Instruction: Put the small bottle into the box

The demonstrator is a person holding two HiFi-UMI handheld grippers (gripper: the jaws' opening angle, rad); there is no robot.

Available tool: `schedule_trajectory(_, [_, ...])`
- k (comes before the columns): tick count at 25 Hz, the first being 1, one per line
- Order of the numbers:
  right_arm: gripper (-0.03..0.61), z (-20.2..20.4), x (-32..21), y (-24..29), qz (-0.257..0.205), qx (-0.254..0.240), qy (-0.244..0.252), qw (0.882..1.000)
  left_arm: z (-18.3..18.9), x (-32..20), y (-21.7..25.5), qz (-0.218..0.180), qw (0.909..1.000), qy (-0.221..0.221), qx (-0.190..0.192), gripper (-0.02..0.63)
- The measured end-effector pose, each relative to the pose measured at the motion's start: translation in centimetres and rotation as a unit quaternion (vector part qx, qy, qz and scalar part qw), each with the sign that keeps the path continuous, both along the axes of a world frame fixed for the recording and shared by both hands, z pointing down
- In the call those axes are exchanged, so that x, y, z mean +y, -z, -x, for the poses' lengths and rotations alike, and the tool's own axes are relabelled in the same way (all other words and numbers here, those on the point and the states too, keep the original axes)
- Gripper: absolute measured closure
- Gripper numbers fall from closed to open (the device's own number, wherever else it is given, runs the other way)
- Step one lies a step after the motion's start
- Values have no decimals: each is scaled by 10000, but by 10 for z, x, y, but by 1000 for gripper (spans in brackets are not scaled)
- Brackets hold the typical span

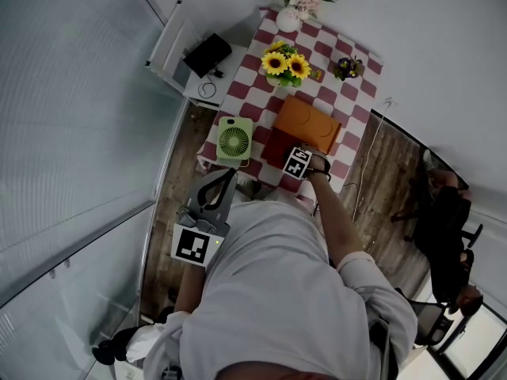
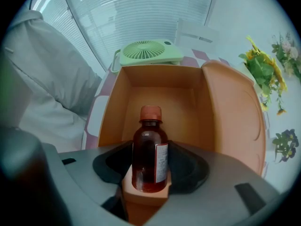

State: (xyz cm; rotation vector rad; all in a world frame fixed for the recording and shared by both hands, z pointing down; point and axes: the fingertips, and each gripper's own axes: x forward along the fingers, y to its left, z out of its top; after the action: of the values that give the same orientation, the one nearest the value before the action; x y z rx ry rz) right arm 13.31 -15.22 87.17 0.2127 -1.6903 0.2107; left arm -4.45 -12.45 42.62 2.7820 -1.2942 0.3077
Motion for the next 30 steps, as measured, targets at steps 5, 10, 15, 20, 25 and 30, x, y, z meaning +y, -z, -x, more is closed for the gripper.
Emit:
schedule_trajectory(5, [351, -2, 0, -1, 47, -24, -185, 9998, -2, 1, -3, -81, 9997, -164, -184, 618])
schedule_trajectory(10, [351, -4, 5, 2, 58, -22, -188, 9998, 0, 1, -1, -96, 9998, -167, -85, 618])
schedule_trajectory(15, [350, -2, 7, 5, 56, -85, -248, 9996, 2, 4, -1, 60, 9994, -6, 338, 618])
schedule_trajectory(20, [344, 0, 6, 10, 89, -115, -304, 9994, 3, 5, 0, 72, 9993, -59, 353, 618])
schedule_trajectory(25, [350, 0, 6, 22, 100, -285, -544, 9981, 4, 6, -3, 83, 9993, -148, 325, 618])
schedule_trajectory(30, [368, 5, 0, 47, 102, -869, -1268, 9881, -3, 3, -5, 109, 9987, -335, 374, 618])
